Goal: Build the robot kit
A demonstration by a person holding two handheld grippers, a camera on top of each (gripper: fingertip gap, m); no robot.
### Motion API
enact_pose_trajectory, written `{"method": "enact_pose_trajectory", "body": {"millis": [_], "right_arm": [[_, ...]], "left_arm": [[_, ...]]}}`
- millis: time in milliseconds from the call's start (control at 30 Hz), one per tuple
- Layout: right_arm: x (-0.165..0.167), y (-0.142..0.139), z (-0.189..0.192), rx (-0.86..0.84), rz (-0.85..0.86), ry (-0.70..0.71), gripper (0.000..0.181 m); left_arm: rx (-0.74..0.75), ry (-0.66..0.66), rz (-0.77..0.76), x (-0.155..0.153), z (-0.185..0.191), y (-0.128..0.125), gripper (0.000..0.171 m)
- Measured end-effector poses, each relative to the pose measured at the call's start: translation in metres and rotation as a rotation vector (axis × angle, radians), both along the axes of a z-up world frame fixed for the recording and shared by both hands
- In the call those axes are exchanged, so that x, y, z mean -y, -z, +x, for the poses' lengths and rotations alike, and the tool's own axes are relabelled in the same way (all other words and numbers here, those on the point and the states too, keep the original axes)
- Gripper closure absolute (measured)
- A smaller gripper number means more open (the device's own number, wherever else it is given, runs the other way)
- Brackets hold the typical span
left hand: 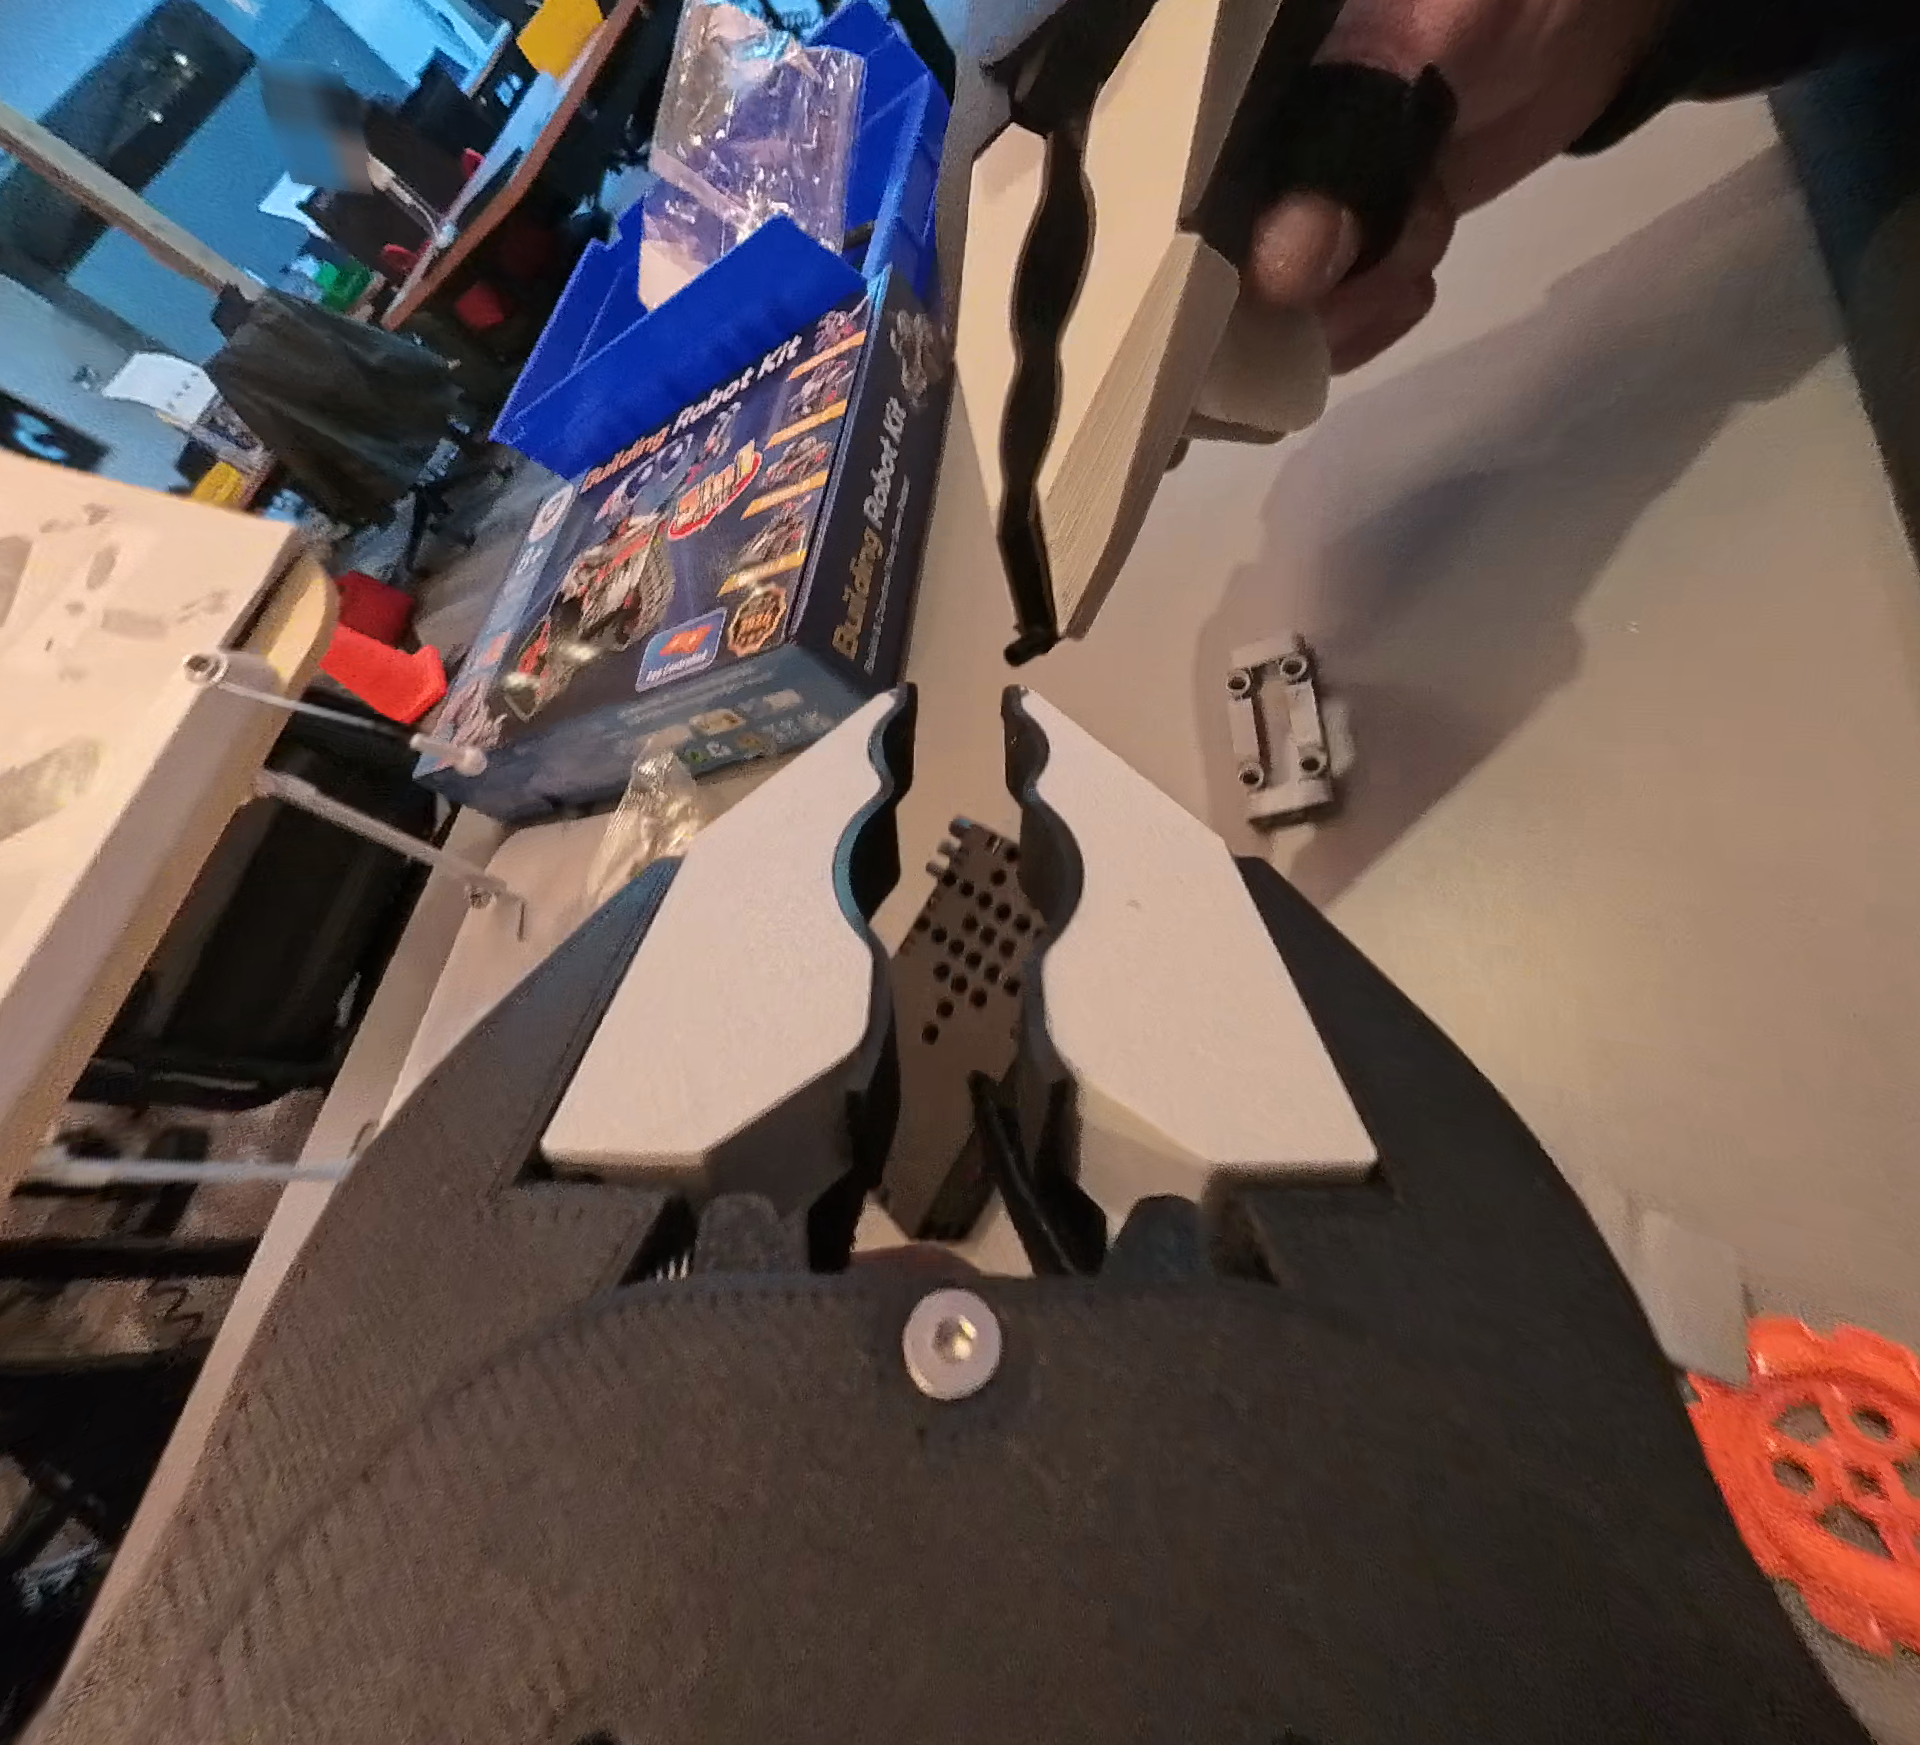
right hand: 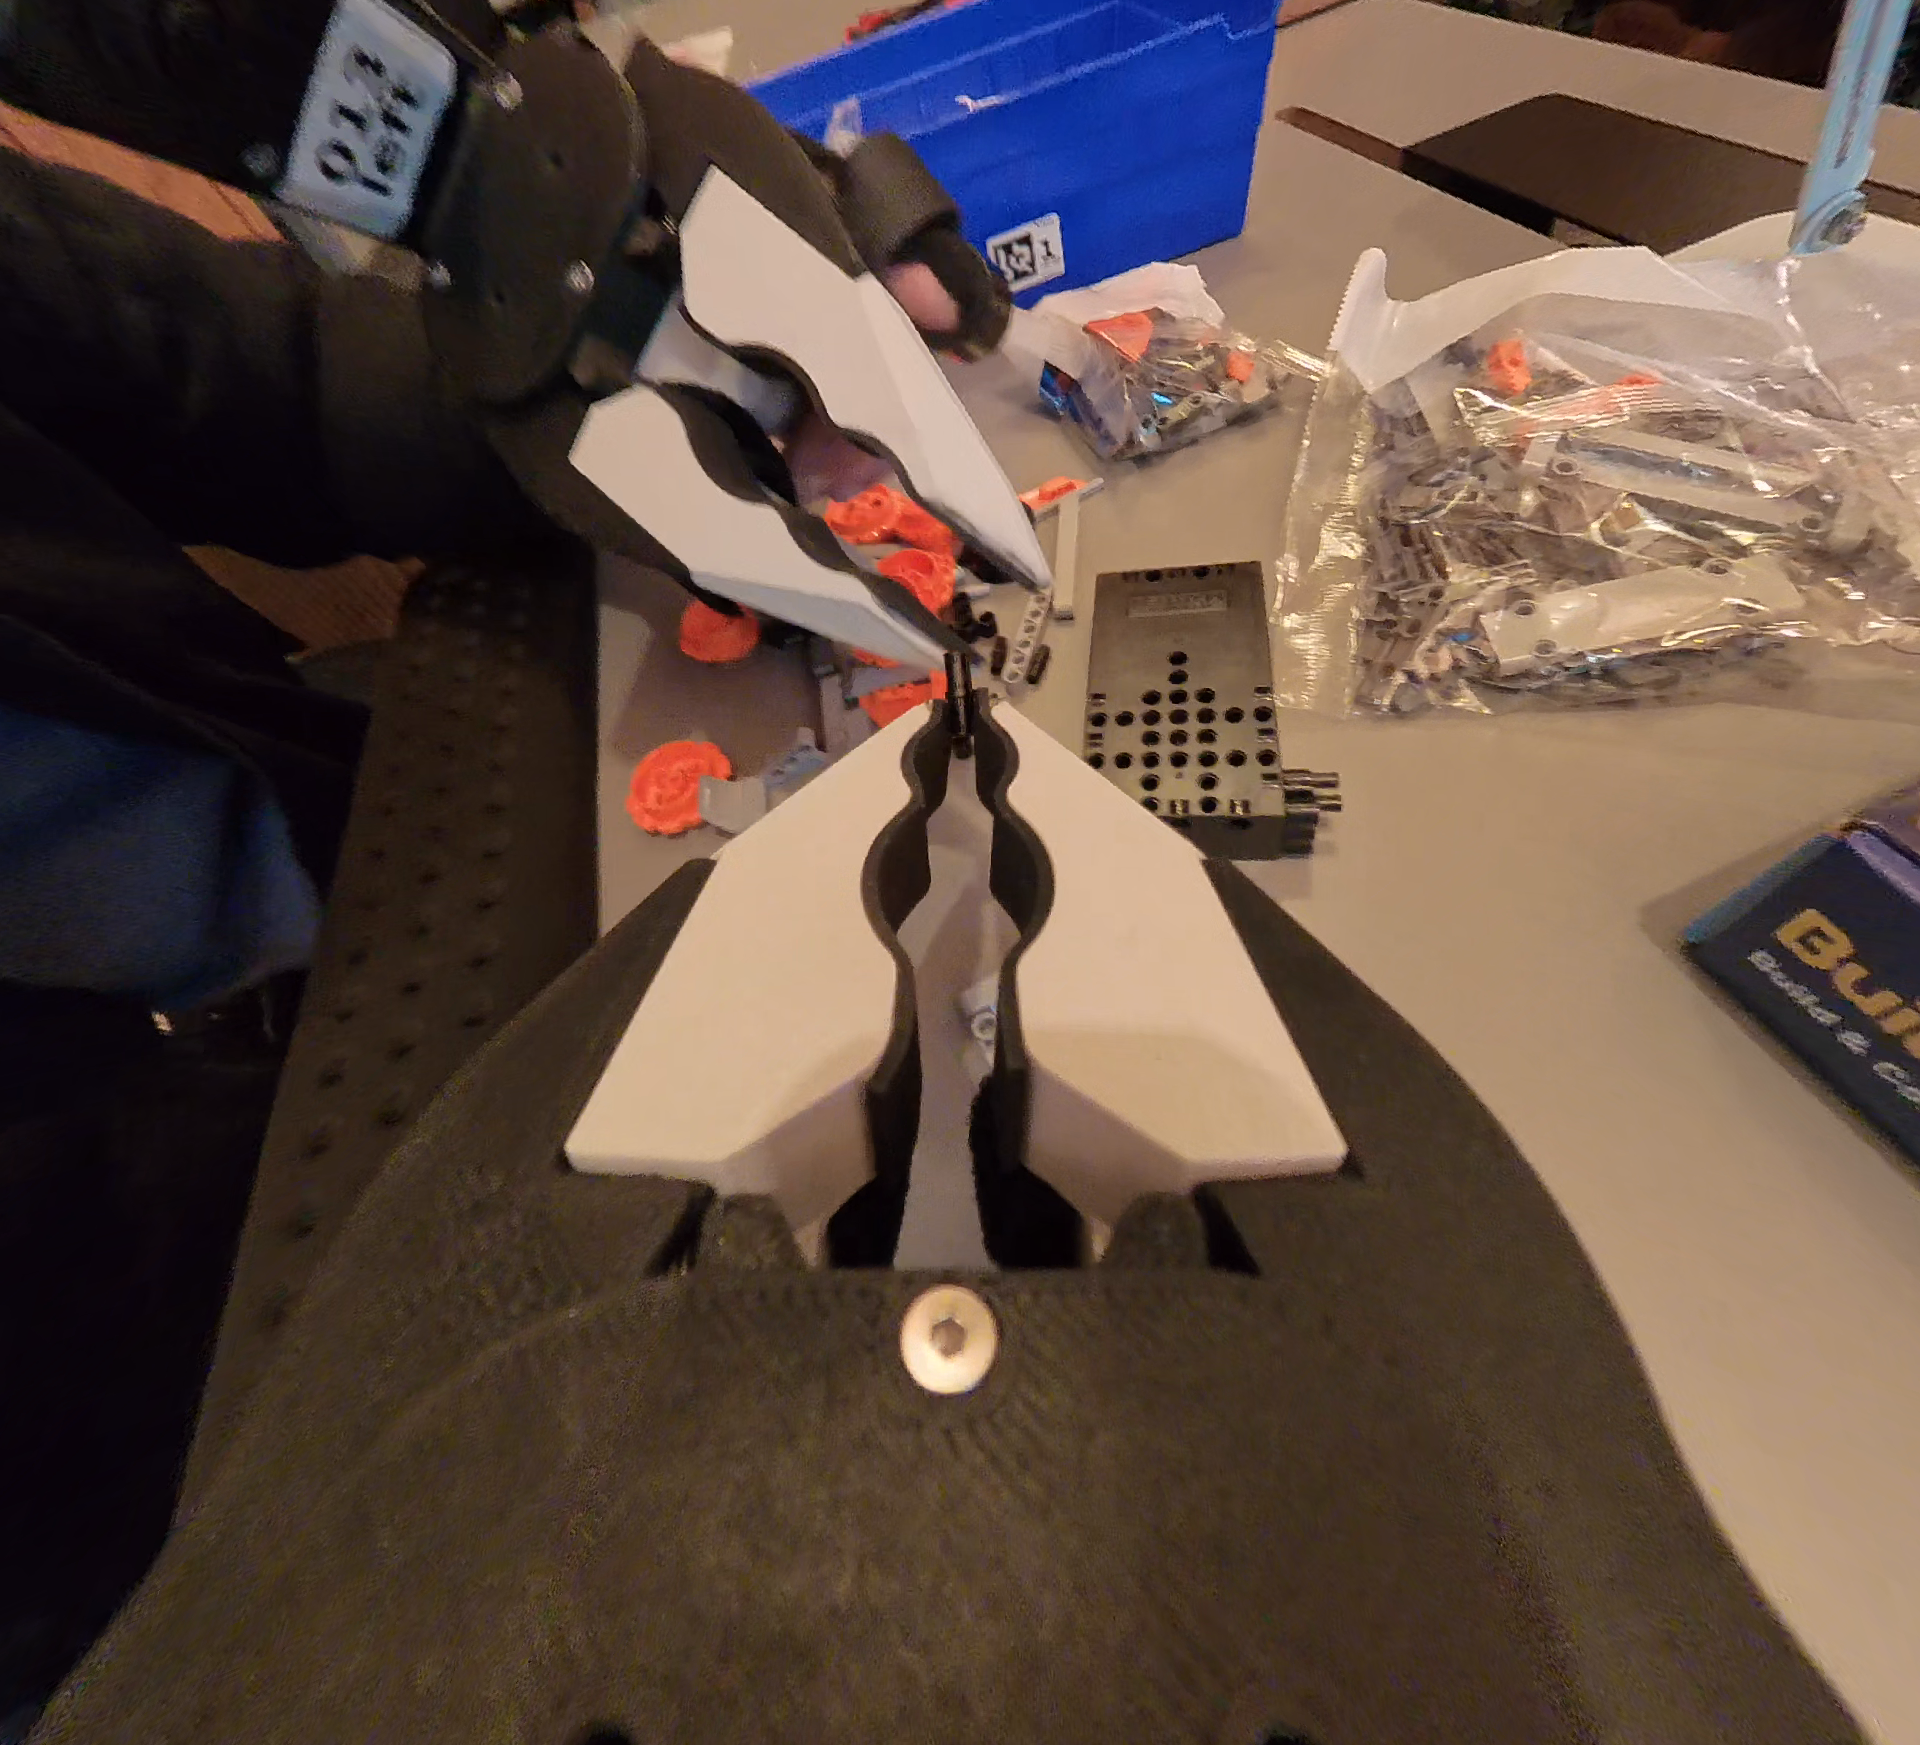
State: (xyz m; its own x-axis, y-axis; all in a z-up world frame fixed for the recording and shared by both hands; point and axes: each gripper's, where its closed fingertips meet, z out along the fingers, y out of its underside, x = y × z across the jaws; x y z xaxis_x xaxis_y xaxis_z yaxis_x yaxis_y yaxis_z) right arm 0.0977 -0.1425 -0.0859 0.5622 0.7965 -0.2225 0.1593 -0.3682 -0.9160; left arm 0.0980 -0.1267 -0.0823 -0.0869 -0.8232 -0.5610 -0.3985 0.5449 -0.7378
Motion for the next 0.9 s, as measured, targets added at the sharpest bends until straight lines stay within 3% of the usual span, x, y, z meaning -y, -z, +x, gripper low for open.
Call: {"method": "enact_pose_trajectory", "body": {"millis": [300, 800, 900], "right_arm": [[0.0, -0.001, 0.004, -0.071, -0.043, -0.002, 0.178], [0.003, 0.0, 0.003, -0.162, -0.137, -0.035, 0.178], [0.003, 0.005, 0.004, -0.14, -0.152, -0.031, 0.178]], "left_arm": [[0.056, 0.009, 0.041, 0.0, 0.015, 0.007, 0.171], [0.089, 0.048, 0.263, 0.008, 0.016, 0.005, 0.171], [0.088, 0.006, 0.313, 0.0, 0.016, 0.003, 0.162]]}}
